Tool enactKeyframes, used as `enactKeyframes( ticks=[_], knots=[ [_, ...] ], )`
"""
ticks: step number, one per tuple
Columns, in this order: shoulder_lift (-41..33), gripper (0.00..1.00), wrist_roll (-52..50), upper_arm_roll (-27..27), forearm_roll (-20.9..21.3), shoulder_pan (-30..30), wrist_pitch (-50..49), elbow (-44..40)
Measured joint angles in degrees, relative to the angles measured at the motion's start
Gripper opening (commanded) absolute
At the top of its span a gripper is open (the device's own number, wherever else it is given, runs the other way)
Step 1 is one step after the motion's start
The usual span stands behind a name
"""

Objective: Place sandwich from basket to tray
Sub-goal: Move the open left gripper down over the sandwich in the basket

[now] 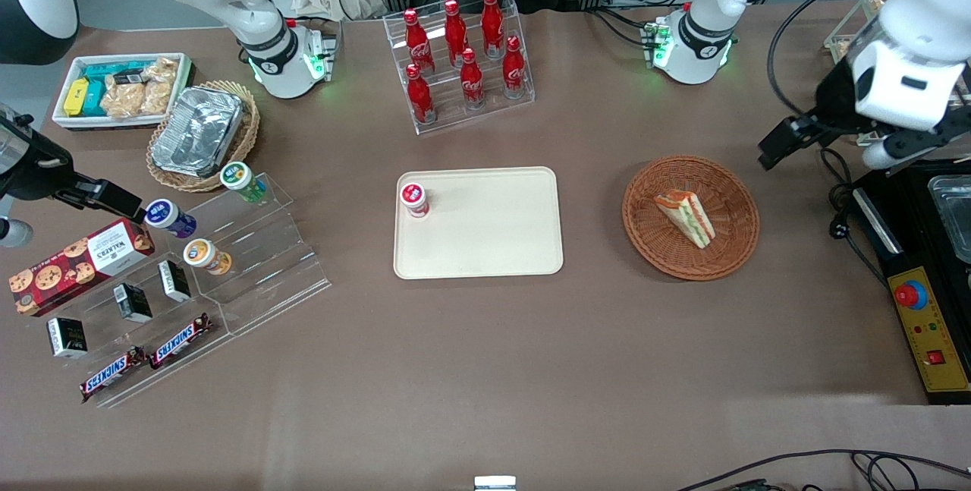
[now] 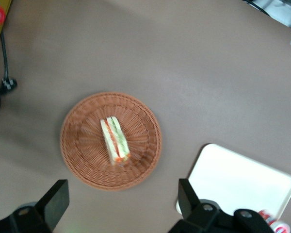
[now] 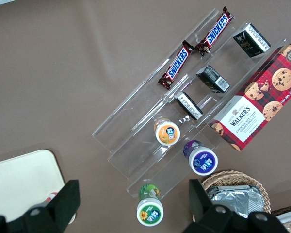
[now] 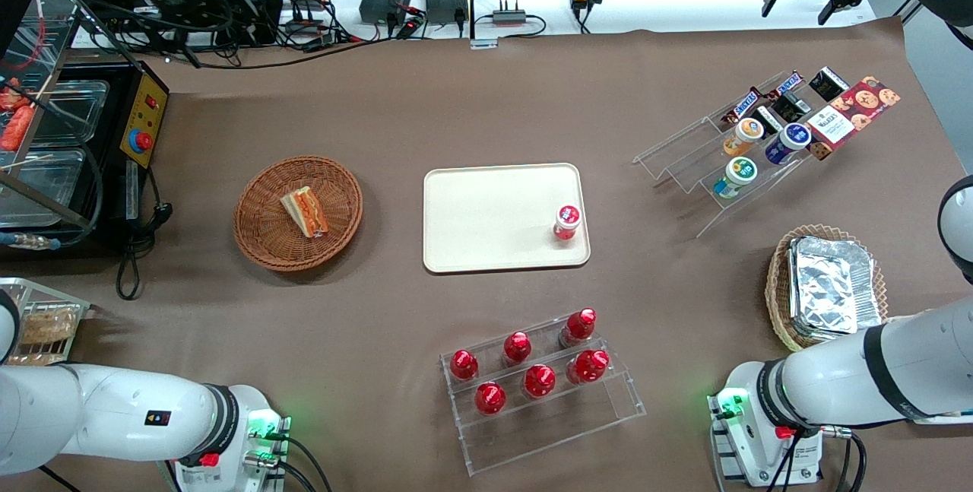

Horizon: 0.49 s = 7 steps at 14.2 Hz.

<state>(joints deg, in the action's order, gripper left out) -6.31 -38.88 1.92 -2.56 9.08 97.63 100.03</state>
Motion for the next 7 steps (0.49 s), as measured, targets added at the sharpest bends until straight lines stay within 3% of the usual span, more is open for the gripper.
enactKeyframes(
  ticks=[7],
  knots=[
    [1.3,1.0,-9.8,0.0,0.0,0.8,6.0,8.4]
  ],
)
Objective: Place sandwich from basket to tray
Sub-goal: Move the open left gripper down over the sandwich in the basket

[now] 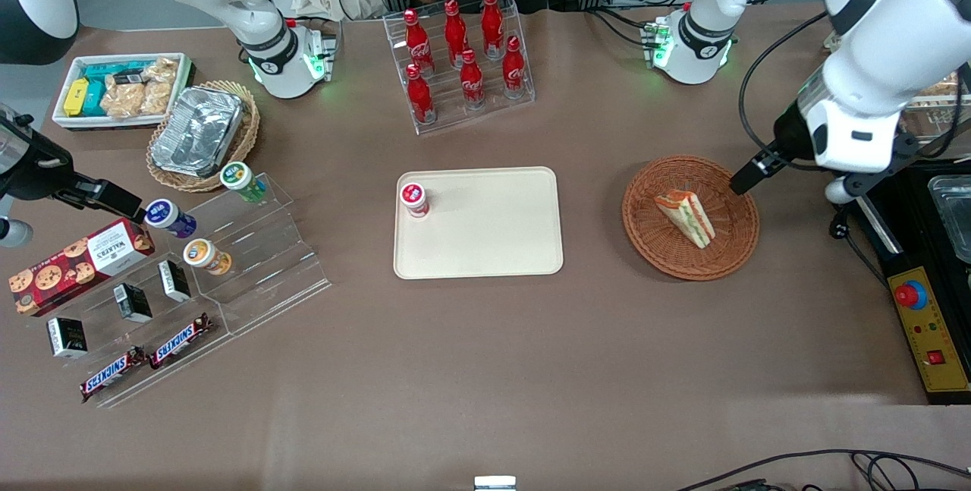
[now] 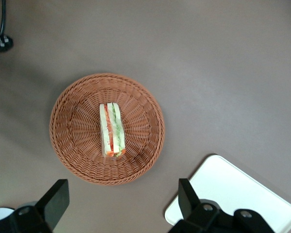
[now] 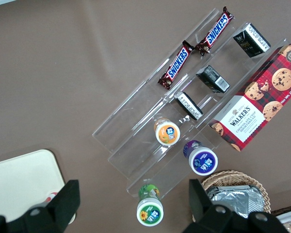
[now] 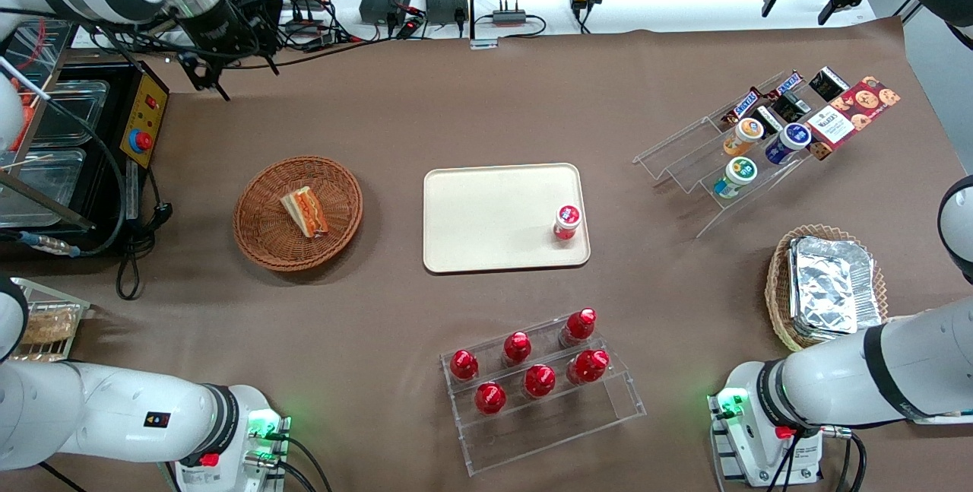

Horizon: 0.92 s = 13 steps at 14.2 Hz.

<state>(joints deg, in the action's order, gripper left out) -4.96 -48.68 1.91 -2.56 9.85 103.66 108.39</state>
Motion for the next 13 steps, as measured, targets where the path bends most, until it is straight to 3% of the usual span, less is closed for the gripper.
enactKeyframes(
  ticks=[13],
  knots=[
    [0.0,1.0,-6.3,0.0,0.7,2.4,25.7,26.8]
  ],
)
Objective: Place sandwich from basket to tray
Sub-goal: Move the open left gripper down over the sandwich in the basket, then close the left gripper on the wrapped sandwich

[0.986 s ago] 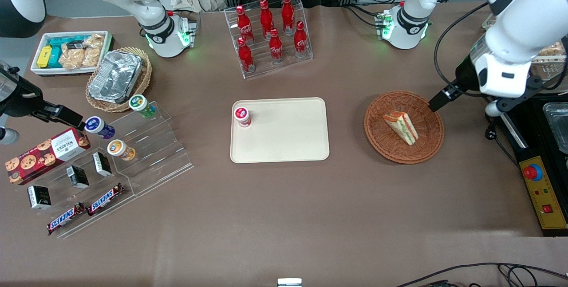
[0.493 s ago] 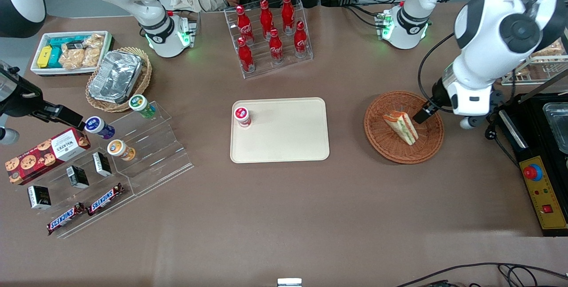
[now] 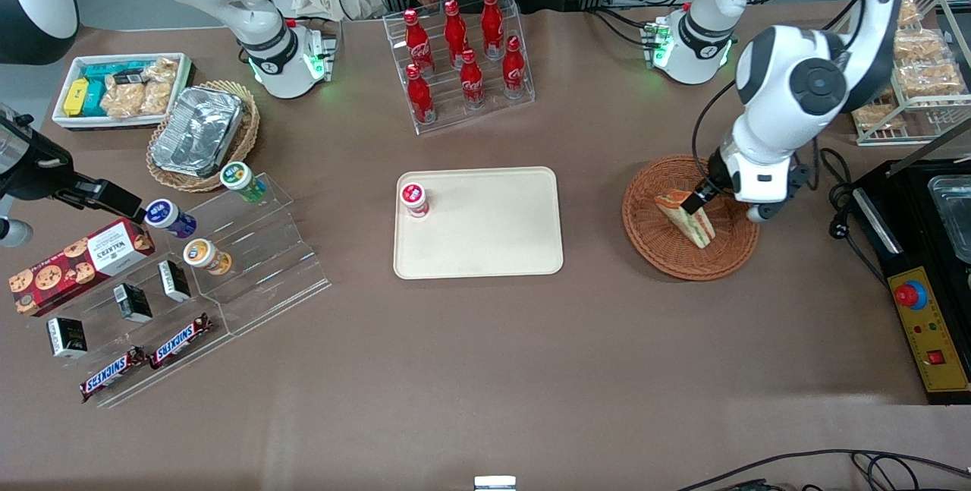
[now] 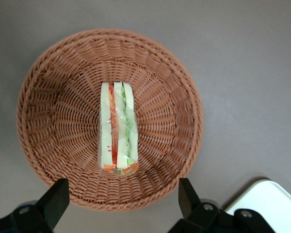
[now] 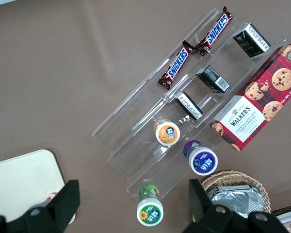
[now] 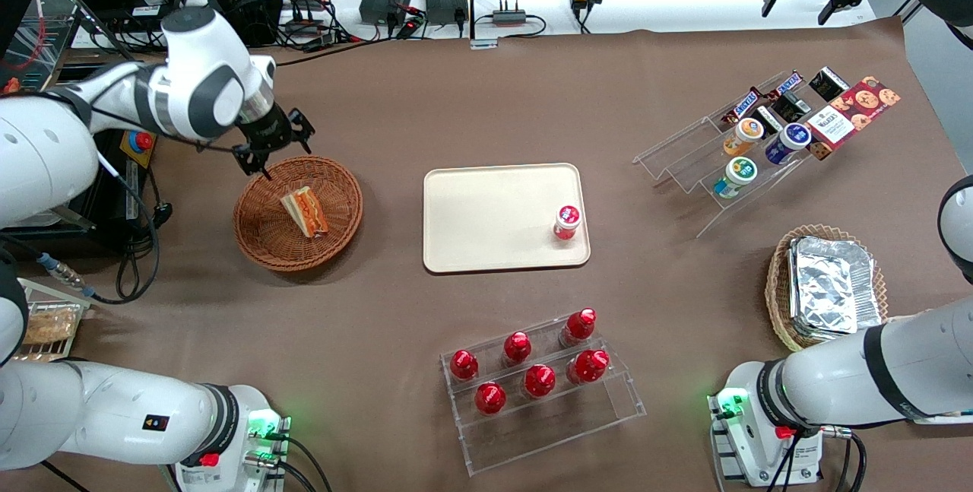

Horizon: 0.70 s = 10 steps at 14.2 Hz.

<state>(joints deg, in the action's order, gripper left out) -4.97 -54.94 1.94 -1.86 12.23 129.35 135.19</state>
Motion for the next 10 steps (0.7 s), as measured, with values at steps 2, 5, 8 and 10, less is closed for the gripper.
enactKeyframes(
  ticks=[2,5,8,10],
  knots=[
    [0.0,1.0,-0.3,0.0,1.1,0.2,3.5,3.1],
    [0.4,1.0,-0.3,0.0,2.2,0.2,5.3,5.2],
    [1.3,1.0,-0.4,-0.2,2.9,0.2,8.4,6.8],
    [2.1,1.0,-0.4,-0.3,2.9,0.2,9.7,7.4]
  ],
)
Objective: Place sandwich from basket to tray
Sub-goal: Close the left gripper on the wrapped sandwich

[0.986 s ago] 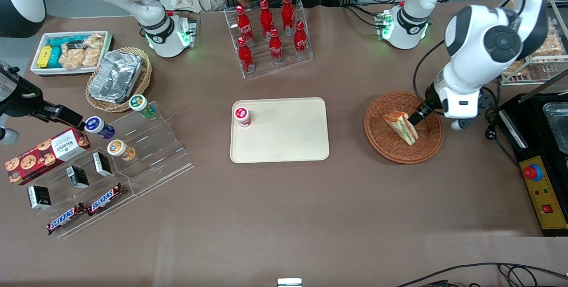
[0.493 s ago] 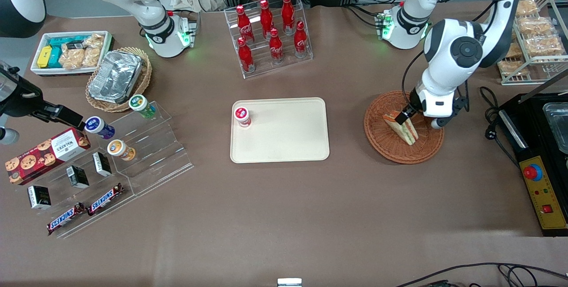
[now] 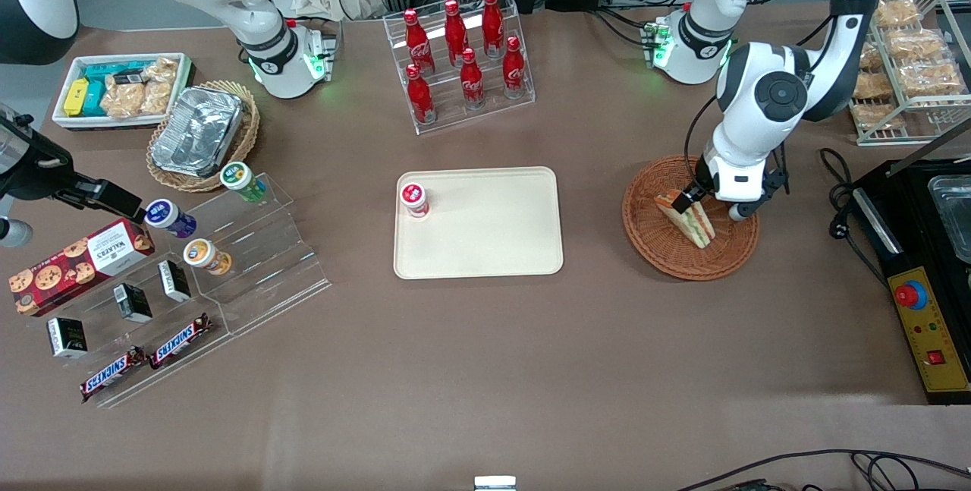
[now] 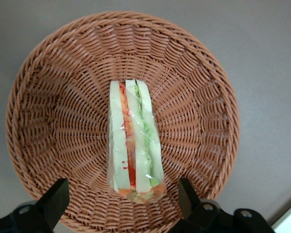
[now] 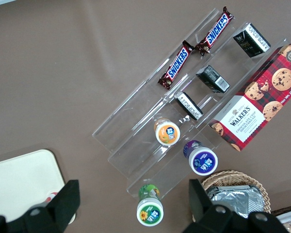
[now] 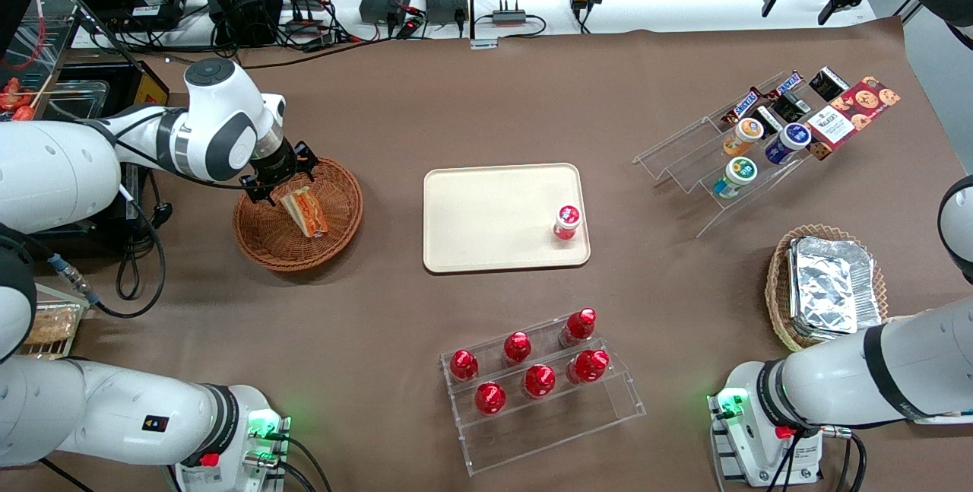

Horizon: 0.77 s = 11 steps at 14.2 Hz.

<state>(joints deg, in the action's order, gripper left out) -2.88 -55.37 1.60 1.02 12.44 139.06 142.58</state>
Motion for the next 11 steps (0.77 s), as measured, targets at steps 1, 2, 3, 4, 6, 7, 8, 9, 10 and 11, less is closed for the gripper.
enactKeyframes(
  ticks=[1,2,3,4,6,7,8,9,10,11],
  knots=[
    [0.4,1.0,0.0,-0.1,0.0,0.0,0.7,0.0],
    [0.7,1.0,0.0,-0.1,0.0,0.0,1.2,0.0],
    [0.9,1.0,0.0,-0.2,0.0,0.0,1.6,0.0],
    [1.2,1.0,0.0,-0.2,0.0,0.0,2.0,0.0],
    [1.9,1.0,-0.4,-0.2,0.0,0.0,3.5,0.1],
    [2.6,1.0,-0.7,-0.2,0.0,0.0,4.5,0.1],
    [3.5,1.0,-1.0,-0.3,0.0,0.0,5.8,0.2],
    [4.6,1.0,-1.3,-0.3,0.0,0.0,7.3,0.3],
    [5.6,1.0,-1.4,-0.3,0.0,0.0,8.4,0.4],
    [6.6,0.97,-1.5,-0.3,0.0,0.0,9.5,0.4]
  ],
)
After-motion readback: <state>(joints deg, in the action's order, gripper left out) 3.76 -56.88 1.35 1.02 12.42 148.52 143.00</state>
